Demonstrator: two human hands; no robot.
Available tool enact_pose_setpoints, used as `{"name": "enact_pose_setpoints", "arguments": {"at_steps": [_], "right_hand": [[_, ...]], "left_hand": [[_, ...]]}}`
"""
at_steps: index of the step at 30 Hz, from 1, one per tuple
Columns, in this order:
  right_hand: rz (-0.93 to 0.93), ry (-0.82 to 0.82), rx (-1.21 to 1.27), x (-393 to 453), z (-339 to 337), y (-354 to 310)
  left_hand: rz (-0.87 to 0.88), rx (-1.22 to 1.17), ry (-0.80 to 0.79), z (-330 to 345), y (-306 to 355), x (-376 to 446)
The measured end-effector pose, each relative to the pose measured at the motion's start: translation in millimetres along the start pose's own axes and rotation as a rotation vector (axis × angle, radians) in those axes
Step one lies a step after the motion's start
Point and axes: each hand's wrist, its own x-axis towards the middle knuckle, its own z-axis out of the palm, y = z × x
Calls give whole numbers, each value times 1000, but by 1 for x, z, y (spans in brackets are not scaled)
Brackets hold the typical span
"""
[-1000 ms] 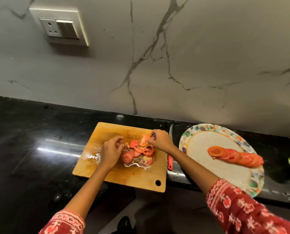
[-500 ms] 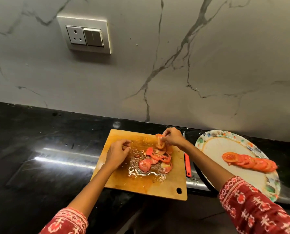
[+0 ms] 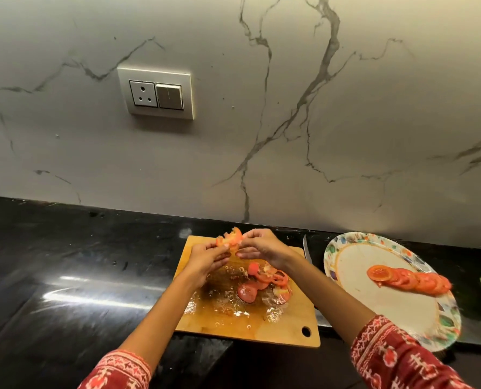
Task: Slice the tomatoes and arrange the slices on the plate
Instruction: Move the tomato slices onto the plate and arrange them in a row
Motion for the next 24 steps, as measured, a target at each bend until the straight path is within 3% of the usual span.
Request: {"name": "enact_pose_setpoints", "arguments": {"at_steps": [3,5,8,10,13,18,24], "right_hand": [[-28,11,-166,-1,1,10],[-78,33,-374,-2,-5,18],[-133,-68,-754,-8,-8,30],[-125,-152,-973,-13,1,39],[-158,-139,-1233,-16,14,55],[-195,-134,-1201,-15,8,58],[-123,-94,-863,-10,-21,43]], "left_hand": [[47,30,72,-9,-6,4],[77,83,146,-17,-11,7],[160,232,239,-28,-16,6],[239,366,263,-29,-16,2],[332,510,235,-26,-16,-2],[411,624,206,-25,-17,-2],[475,663,215,-14,-10,-6]]}}
